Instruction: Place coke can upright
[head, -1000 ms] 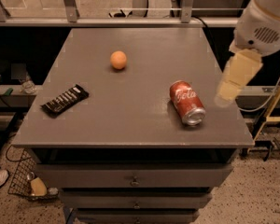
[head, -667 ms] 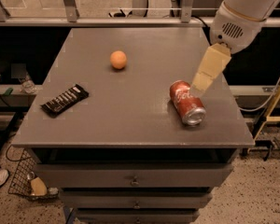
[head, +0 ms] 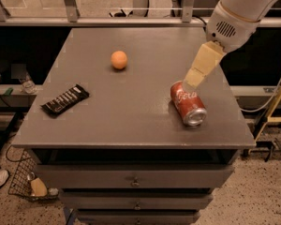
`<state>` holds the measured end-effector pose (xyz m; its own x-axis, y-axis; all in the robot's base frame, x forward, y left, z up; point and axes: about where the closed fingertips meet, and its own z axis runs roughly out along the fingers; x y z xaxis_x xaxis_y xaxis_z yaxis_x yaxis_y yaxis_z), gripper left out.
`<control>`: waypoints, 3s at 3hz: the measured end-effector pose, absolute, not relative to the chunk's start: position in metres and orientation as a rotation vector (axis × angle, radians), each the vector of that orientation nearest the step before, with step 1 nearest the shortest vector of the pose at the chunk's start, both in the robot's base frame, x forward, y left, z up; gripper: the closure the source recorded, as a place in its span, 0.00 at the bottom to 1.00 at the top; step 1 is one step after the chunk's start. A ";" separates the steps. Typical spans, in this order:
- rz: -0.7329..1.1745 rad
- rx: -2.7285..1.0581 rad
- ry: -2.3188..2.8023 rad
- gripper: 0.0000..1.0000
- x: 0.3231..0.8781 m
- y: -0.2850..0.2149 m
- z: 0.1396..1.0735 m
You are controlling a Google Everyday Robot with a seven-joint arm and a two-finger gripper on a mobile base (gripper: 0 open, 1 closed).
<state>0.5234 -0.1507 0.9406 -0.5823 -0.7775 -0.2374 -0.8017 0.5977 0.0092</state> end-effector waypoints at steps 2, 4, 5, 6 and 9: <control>0.170 -1.046 2.876 0.00 0.529 -0.149 0.899; 0.187 -0.784 3.035 0.00 0.531 -0.156 0.870; 0.155 -0.742 3.075 0.00 0.536 -0.144 0.866; 0.128 -0.737 3.100 0.00 0.538 -0.127 0.861; 0.099 -0.702 3.156 0.38 0.542 -0.106 0.845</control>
Offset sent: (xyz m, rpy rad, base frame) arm -0.0109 -0.0058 -0.0692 -0.1083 0.2965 -0.4015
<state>0.5422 -0.1061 0.8448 -0.9016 -0.4256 0.0780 -0.4199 0.9041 0.0797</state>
